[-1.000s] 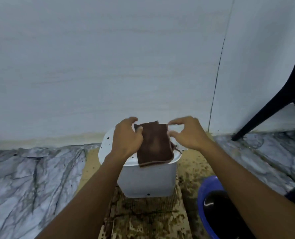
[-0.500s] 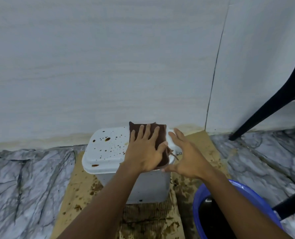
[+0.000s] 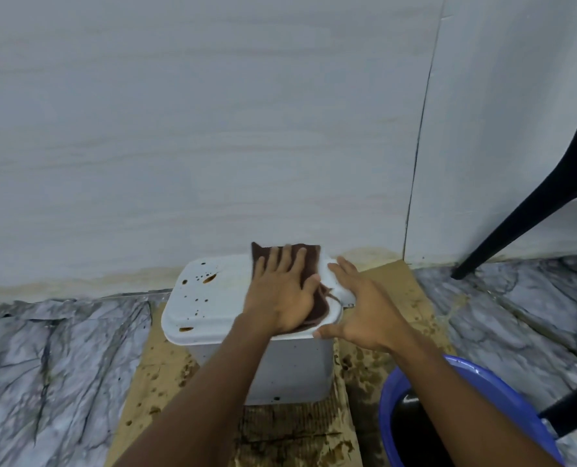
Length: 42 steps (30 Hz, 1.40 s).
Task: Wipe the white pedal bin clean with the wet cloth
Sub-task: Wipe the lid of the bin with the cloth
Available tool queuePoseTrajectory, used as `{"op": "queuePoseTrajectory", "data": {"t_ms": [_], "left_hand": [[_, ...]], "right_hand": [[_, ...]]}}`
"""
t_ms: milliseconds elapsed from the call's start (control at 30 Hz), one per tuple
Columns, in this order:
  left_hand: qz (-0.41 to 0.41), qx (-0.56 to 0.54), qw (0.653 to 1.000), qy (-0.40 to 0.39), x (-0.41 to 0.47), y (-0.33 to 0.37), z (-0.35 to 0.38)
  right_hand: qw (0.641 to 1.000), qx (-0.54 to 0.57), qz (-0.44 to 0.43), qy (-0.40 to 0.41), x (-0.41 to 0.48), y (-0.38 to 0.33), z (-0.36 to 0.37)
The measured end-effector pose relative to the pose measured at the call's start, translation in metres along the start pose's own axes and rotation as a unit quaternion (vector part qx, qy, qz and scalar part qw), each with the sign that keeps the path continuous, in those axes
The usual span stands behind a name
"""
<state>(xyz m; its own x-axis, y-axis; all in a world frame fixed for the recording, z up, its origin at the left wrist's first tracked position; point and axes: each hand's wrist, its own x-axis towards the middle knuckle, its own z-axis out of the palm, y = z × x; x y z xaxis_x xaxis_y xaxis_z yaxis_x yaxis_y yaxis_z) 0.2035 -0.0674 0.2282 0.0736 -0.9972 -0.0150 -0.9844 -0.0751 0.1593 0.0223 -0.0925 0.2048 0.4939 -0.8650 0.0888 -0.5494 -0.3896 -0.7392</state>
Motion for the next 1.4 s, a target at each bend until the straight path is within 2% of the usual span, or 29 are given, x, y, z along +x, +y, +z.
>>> {"op": "queuePoseTrajectory", "data": {"t_ms": [100, 233, 367, 433, 500, 667, 733, 833, 967, 1100, 1167, 1267, 1400], "left_hand": [[0.056, 0.0, 0.998, 0.007, -0.02, 0.009, 0.005], [0.098, -0.002, 0.995, 0.026, -0.06, -0.024, 0.007], [0.013, 0.004, 1.0, 0.019, -0.055, -0.059, 0.0], [-0.035, -0.007, 0.999, 0.009, -0.034, -0.056, -0.003], [-0.047, -0.004, 0.999, 0.007, -0.01, -0.037, -0.003], [0.029, -0.014, 0.999, 0.003, -0.004, 0.021, 0.006], [0.068, -0.005, 0.997, 0.019, -0.027, 0.021, 0.011], [0.095, -0.008, 0.994, 0.046, -0.065, -0.008, 0.017], [0.015, 0.006, 0.999, 0.044, -0.065, -0.053, 0.008], [-0.053, -0.007, 0.998, 0.014, -0.011, -0.038, -0.002], [-0.039, -0.01, 0.999, 0.006, 0.006, -0.011, -0.001], [0.026, -0.014, 1.0, -0.001, -0.003, 0.022, 0.005], [0.079, -0.012, 0.997, 0.021, -0.04, 0.002, 0.008]], "right_hand": [[1.0, 0.013, -0.01, -0.009, -0.001, -0.001, 0.0], [1.0, -0.018, -0.003, 0.001, -0.002, 0.0, 0.002], [1.0, -0.019, -0.007, -0.005, -0.001, 0.001, 0.003], [1.0, -0.03, -0.009, -0.003, 0.0, 0.004, 0.004], [1.0, -0.031, -0.005, -0.001, 0.002, 0.006, 0.004], [0.998, 0.046, -0.044, 0.009, 0.004, 0.004, 0.003], [0.996, 0.055, -0.068, 0.017, 0.004, 0.006, 0.005], [0.999, 0.014, -0.041, 0.024, 0.002, 0.009, 0.006], [1.0, -0.012, -0.016, 0.006, 0.002, 0.008, 0.005], [1.0, 0.002, -0.005, 0.015, 0.004, 0.01, 0.006], [1.0, 0.019, -0.013, 0.02, 0.004, 0.009, 0.005], [0.997, 0.066, -0.046, 0.016, 0.002, 0.002, 0.001], [0.997, 0.046, -0.062, 0.032, 0.002, 0.003, 0.002]]}}
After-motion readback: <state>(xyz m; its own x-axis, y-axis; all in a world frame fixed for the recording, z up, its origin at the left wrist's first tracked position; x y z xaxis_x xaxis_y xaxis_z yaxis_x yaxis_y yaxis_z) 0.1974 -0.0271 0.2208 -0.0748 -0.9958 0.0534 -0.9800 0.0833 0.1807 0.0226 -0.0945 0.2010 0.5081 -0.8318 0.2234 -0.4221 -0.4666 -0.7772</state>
